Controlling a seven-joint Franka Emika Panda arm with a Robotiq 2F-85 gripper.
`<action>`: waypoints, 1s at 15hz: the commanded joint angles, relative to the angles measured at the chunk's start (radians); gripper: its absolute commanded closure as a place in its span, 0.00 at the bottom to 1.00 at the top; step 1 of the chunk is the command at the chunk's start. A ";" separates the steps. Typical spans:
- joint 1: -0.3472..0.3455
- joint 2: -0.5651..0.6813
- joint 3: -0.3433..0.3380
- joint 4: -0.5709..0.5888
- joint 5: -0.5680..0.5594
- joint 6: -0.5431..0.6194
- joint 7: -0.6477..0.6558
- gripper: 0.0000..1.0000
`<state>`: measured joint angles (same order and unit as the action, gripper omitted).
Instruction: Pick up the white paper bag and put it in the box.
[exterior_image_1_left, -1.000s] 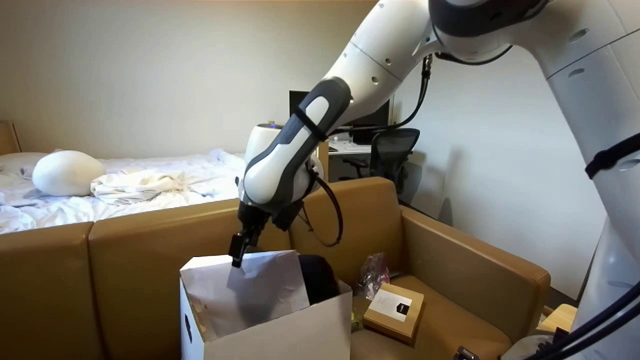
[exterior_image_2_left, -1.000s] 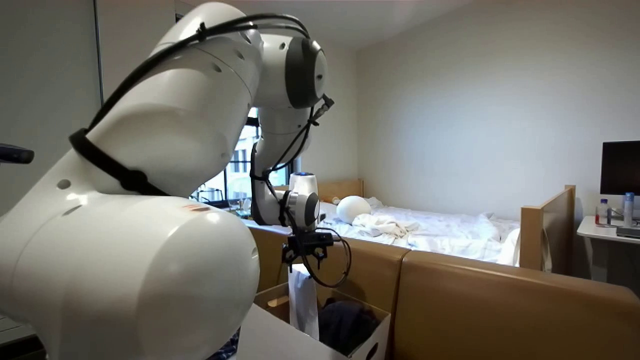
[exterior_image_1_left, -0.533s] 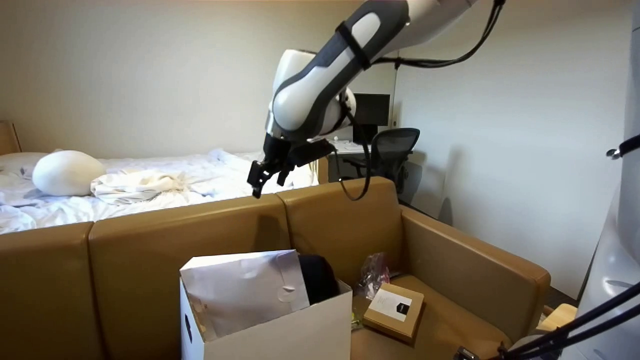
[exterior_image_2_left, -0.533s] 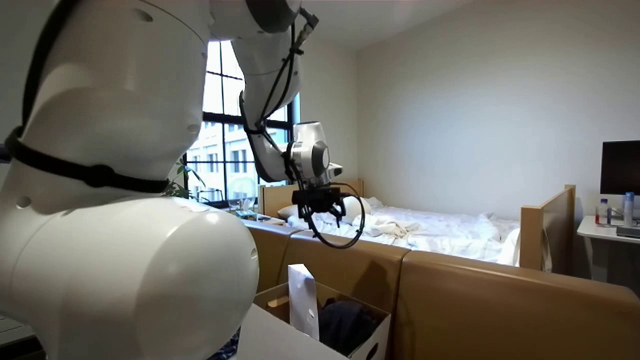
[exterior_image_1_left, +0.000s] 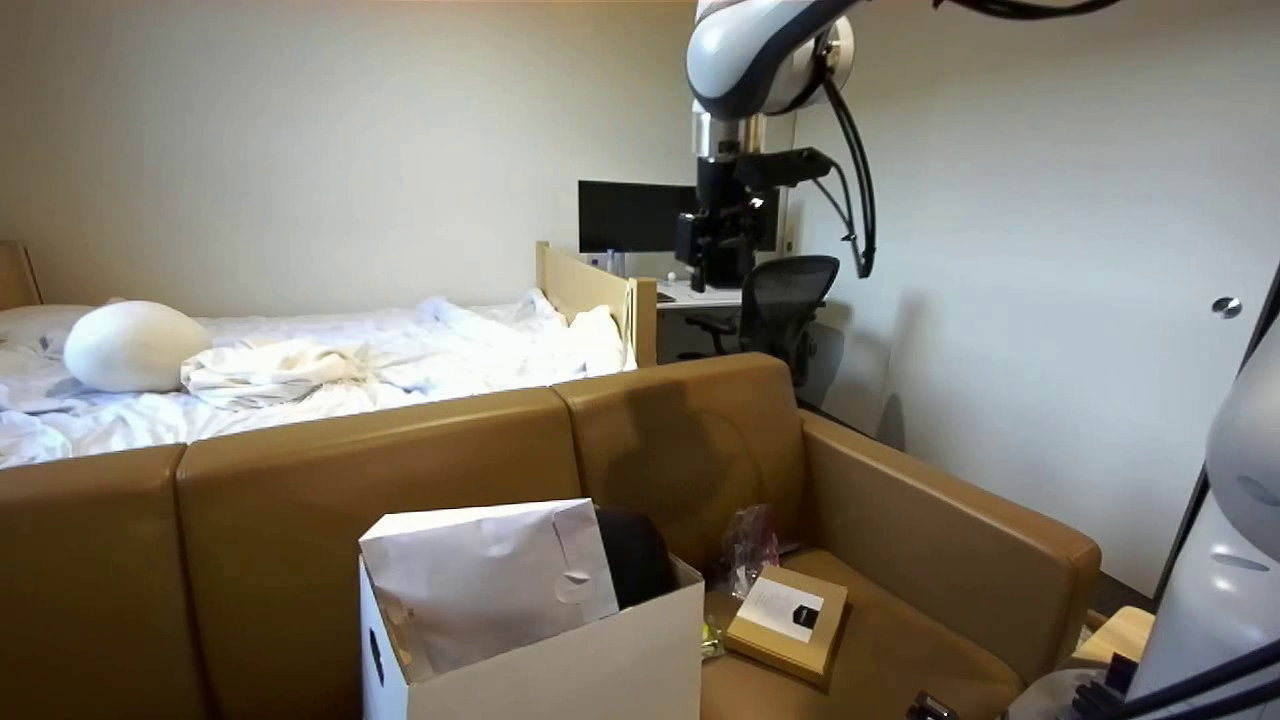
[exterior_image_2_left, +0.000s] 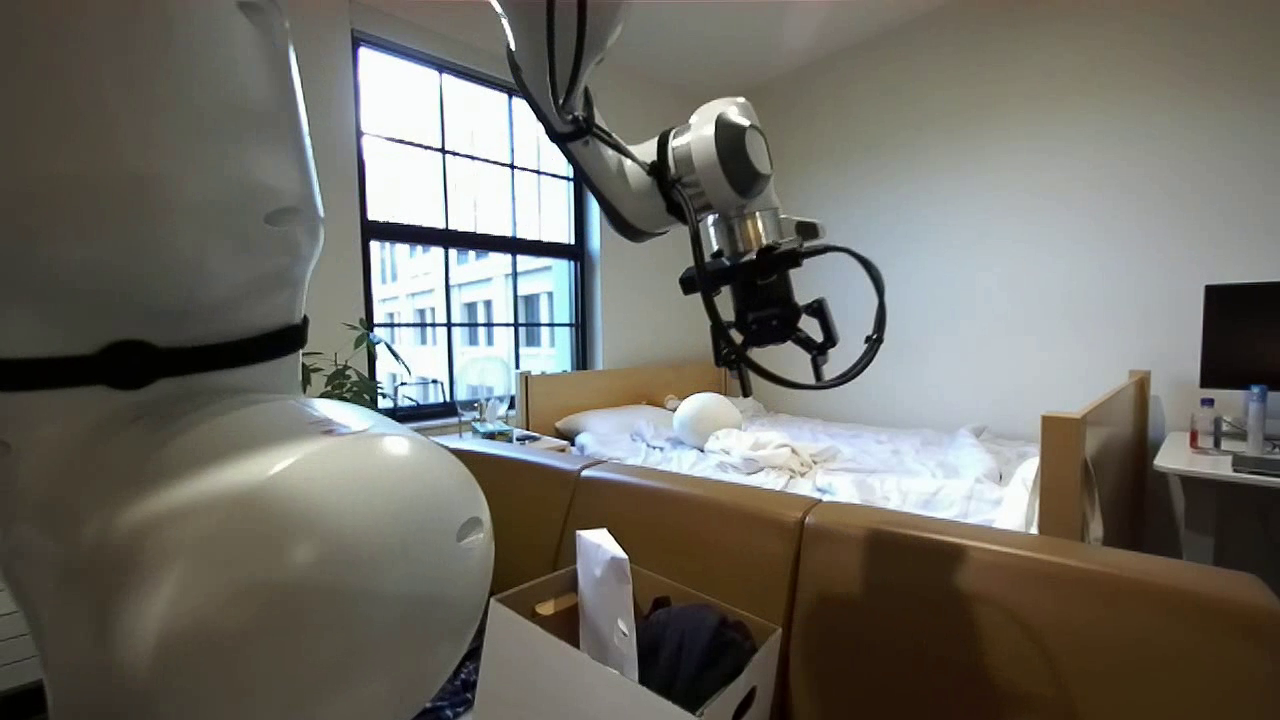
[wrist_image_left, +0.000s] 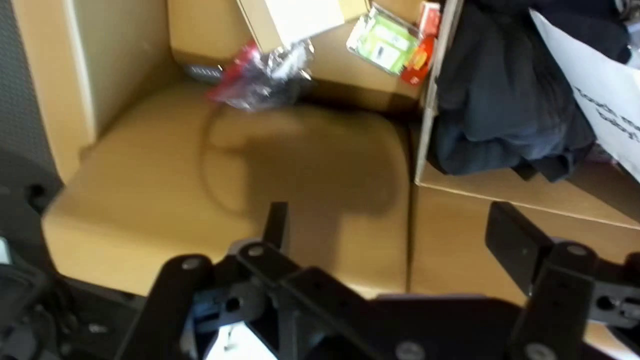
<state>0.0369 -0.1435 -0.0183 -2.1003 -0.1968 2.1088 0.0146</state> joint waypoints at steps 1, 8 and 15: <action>-0.076 -0.004 -0.033 0.060 -0.050 -0.223 0.000 0.00; -0.107 0.051 -0.070 0.126 -0.038 -0.405 -0.045 0.00; -0.105 0.066 -0.068 0.106 -0.035 -0.372 -0.015 0.00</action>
<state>-0.0620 -0.0782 -0.0927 -1.9962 -0.2327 1.7380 -0.0003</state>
